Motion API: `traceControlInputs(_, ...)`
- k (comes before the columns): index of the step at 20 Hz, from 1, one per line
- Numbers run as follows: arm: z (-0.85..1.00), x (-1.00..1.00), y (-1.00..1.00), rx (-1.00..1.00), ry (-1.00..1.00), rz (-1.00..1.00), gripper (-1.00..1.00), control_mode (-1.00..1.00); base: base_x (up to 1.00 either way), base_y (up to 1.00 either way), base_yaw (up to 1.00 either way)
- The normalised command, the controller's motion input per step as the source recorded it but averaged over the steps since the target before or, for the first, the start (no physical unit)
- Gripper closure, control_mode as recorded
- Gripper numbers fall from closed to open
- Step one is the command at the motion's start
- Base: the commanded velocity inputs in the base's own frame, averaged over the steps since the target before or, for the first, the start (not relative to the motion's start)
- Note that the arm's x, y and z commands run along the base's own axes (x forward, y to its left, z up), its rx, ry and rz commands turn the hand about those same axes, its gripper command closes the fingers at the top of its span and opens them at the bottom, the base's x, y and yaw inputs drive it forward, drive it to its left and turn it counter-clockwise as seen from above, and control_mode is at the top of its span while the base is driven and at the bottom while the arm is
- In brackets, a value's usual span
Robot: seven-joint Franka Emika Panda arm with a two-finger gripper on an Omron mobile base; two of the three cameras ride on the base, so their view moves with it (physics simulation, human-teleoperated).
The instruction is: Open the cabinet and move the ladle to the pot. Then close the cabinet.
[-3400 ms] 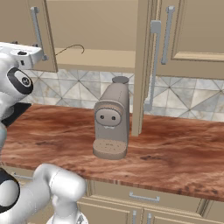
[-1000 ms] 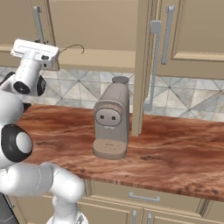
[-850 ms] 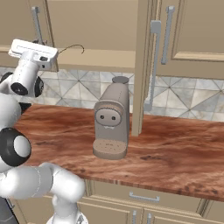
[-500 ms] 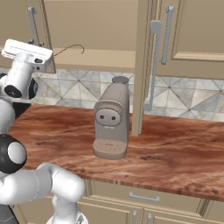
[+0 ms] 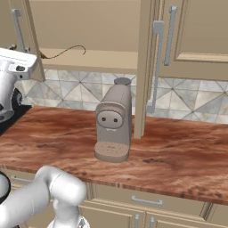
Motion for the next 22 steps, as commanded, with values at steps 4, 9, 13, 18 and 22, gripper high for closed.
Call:
traceControlInputs(4, 0.0, -0.85, 1.0, 0.0, 0.01, -0.08, 1.0, -1.0, 0.0, 0.0, 0.0)
traceControlInputs(9, 0.0, -0.75, 1.0, 0.0, 0.05, -0.14, 1.0, -1.0, 0.0, 0.0, 0.0)
traceControlInputs(13, 0.0, -0.67, 1.0, 0.0, 0.09, -0.17, 1.0, -1.0, 0.0, 0.0, 0.0)
traceControlInputs(18, 0.0, -0.67, 1.0, 0.0, 0.12, -0.17, 1.0, -1.0, 0.0, 0.0, 0.0)
traceControlInputs(22, 0.0, -0.5, 0.99, 0.0, 0.17, -0.17, -1.0, -1.0, 0.0, 0.0, 0.0)
